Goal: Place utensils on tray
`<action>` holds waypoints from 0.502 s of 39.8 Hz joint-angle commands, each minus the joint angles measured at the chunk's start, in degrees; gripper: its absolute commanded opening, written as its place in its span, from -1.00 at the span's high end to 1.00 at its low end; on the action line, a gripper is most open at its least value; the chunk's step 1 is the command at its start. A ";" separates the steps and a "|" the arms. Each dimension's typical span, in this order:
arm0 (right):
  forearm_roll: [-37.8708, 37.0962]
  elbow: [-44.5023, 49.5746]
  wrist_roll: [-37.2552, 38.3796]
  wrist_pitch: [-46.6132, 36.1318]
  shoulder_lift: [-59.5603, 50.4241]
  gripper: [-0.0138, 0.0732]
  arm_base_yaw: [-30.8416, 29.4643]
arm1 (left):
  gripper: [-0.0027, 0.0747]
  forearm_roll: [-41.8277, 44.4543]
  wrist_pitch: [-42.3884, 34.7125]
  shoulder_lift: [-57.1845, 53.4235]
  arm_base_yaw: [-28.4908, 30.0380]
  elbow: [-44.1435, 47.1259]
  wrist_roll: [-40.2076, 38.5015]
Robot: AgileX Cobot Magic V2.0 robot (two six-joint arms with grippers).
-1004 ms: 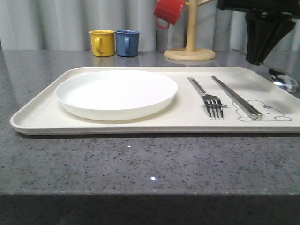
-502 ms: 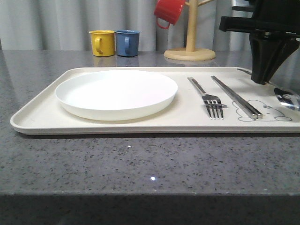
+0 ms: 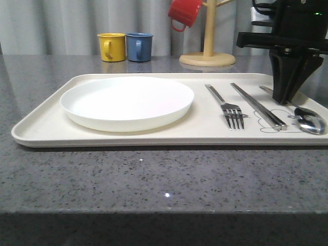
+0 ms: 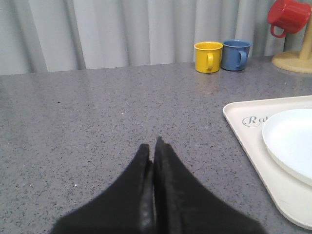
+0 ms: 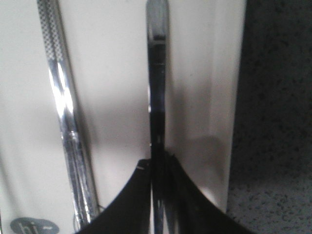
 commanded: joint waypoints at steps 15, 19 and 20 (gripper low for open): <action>-3.02 -12.11 0.09 6.15 -6.08 -0.20 -0.03 | 0.98 -0.13 -4.63 0.58 0.12 -1.49 -0.18; -3.31 -13.93 0.03 6.15 -8.18 -0.19 -0.03 | 0.98 -0.13 -4.63 0.58 0.12 -1.49 -0.18; -3.42 -13.93 -0.12 6.15 -8.62 -0.19 -0.03 | 0.98 -0.13 -4.63 0.58 0.12 -1.49 -0.18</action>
